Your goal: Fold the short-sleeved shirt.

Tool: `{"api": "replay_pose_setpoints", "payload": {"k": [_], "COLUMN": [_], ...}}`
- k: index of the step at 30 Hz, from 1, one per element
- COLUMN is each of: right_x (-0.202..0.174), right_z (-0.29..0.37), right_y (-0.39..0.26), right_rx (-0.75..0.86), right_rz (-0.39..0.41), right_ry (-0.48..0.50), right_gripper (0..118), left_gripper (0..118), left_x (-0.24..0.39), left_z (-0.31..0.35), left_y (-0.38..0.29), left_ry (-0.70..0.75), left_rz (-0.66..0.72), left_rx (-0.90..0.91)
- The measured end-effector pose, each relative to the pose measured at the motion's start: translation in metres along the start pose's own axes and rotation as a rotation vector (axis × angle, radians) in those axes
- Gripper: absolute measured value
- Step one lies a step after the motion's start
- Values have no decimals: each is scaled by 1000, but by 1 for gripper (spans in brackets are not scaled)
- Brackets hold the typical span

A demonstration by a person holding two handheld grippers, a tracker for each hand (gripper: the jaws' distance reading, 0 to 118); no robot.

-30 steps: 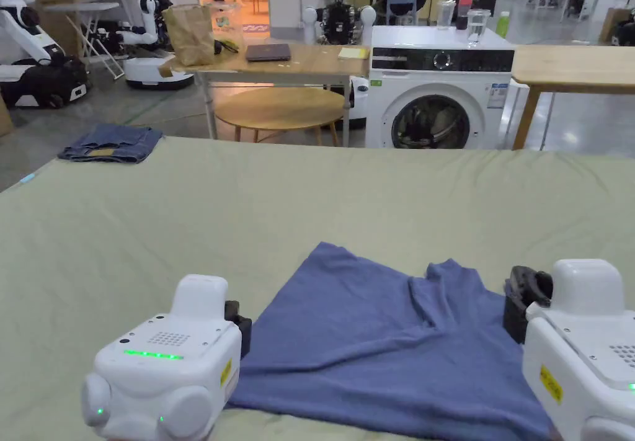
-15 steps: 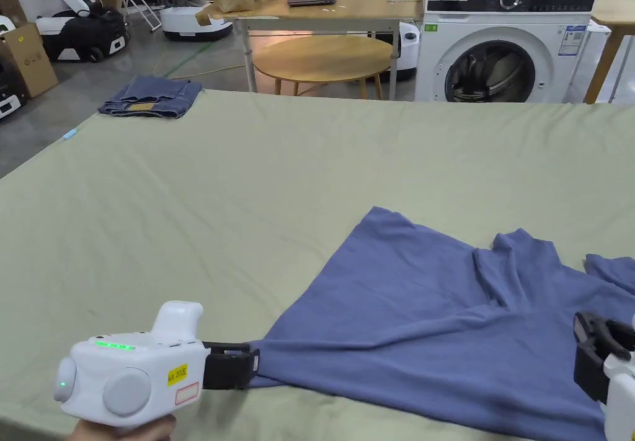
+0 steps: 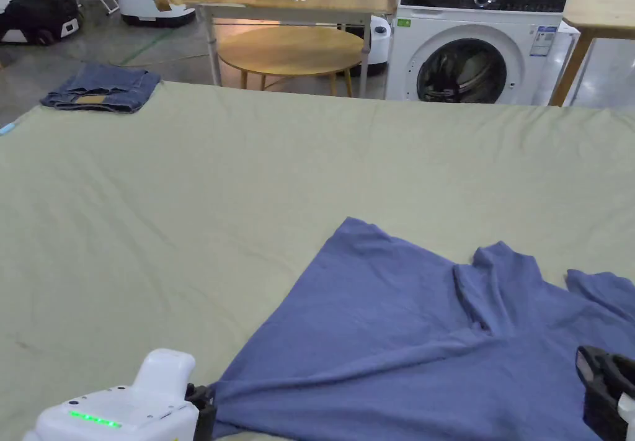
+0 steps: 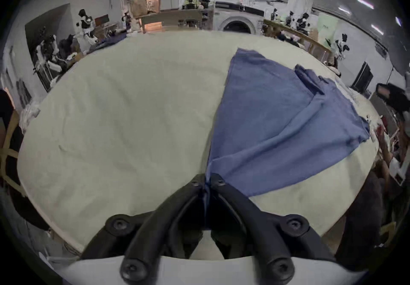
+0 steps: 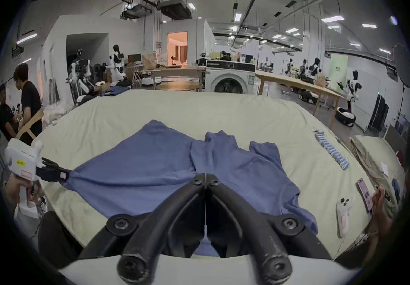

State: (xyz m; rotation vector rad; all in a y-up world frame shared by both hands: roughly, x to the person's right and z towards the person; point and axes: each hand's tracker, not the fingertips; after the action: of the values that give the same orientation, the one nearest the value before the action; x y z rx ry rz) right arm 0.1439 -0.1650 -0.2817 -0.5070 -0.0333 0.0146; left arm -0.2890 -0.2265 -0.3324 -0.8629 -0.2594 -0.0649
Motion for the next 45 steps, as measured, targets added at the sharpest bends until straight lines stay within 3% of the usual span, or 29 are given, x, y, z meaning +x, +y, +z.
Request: {"api": "replay_pose_setpoints", "payload": {"k": [5, 10, 14, 15, 16, 17, 20, 24, 25, 26, 27, 28, 29, 30, 31, 34, 45], "right_x": [30, 68, 86, 89, 92, 93, 92, 90, 89, 92, 94, 93, 91, 95, 97, 89, 92], "right_z": [-33, -112, -194, -217, -234, -253, -301, -336, -336, -339, -339, -336, -326, -322, -320, -287, -120], "right_y": [4, 20, 49, 55, 60, 62, 69, 64, 63, 59, 52, 46, 48, 49, 50, 61, 190], "right_rx": [-41, -127, -165, -178, -177, -157, -210, -271, -306, -349, -368, -354, -306, -323, -362, -298, 81], "right_rz": [13, 40, 48, 41, 44, 51, 105, 110, 74, 36, 25, 43, 63, 40, 11, 67, 108], "right_ry": [-22, -26, 19, 30, 58, 106, 65, 62, 81, 100, 83, 75, 36, 65, 99, 89, 25], "right_gripper": [0, 1, 49, 103, 118, 118, 118, 116, 107, 86, 36, 19, 12, 0, 0, 0, 0], "left_gripper": [0, 0, 0, 0, 0, 0, 0, 0, 0, 0, 0, 0, 0, 0, 0, 0, 0], "left_x": [2, 0, 6, 6, 7, 8, 10, 6, 6, 6, 6, 6, 7, 6, 4, 2, 15], "left_z": [26, 20, 12, 11, 10, 8, 5, -1, -1, -2, -3, -4, -6, -8, -11, -18, 20], "left_y": [10, 8, 9, 9, 10, 11, 16, 18, 19, 20, 20, 21, 22, 23, 22, 28, 139], "left_ry": [-60, -65, -44, -45, -41, -35, -13, 0, 3, 6, 8, 11, 13, 13, 11, 19, 53], "left_rz": [67, 89, 94, 101, 105, 102, 89, 83, 82, 82, 81, 80, 80, 83, 89, 88, -15], "left_rx": [76, 86, 53, 47, 44, 34, 19, 6, 4, 3, -1, -4, -5, -5, -9, -12, 206]}}
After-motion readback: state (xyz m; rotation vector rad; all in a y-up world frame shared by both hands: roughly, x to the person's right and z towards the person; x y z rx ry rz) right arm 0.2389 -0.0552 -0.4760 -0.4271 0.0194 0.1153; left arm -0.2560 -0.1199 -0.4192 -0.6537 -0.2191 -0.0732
